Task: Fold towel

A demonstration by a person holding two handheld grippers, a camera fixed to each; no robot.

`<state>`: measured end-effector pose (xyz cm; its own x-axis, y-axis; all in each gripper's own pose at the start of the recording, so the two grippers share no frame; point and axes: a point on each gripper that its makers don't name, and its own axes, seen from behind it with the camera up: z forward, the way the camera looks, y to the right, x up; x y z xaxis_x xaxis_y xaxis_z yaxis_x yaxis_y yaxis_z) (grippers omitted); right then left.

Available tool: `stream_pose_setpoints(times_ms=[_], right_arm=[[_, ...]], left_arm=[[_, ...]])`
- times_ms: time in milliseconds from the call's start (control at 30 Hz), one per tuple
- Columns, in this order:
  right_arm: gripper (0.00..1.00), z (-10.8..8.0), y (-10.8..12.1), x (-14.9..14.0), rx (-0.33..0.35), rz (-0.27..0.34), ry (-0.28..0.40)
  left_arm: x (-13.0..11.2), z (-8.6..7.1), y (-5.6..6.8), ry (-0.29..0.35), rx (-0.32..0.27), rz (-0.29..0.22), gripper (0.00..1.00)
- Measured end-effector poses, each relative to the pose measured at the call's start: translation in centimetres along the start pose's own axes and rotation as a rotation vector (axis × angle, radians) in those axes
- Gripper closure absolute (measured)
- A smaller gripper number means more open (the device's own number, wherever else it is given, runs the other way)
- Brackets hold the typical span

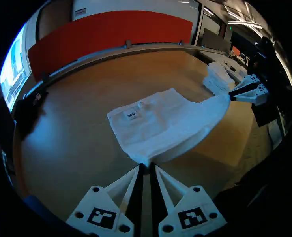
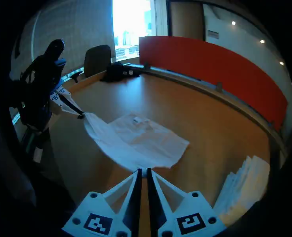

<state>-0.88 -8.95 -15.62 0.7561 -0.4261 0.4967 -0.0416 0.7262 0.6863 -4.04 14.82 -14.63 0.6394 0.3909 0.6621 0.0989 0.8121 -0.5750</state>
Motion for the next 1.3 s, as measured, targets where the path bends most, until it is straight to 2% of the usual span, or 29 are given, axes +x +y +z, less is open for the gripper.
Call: stream_pose_setpoints(times_ms=[367, 667, 867, 1300], right_arm=[[0.91, 0.2, 0.0, 0.4, 0.004, -0.006, -0.002], [0.91, 1.3, 1.2, 1.8, -0.002, -0.004, 0.010], [0.91, 2.9, 2.6, 2.3, -0.023, 0.003, 0.012], [0.91, 7.8, 6.4, 2.7, -0.072, 0.057, -0.009]], left_arm=[[0.2, 0.4, 0.2, -0.008, 0.005, 0.008, 0.88], [1.7, 1.1, -1.3, 0.007, 0.024, -0.016, 0.88], [3.1, 2.4, -2.4, 0.019, 0.032, -0.041, 0.88], [4.8, 6.6, -4.8, 0.014, 0.053, -0.067, 0.88]])
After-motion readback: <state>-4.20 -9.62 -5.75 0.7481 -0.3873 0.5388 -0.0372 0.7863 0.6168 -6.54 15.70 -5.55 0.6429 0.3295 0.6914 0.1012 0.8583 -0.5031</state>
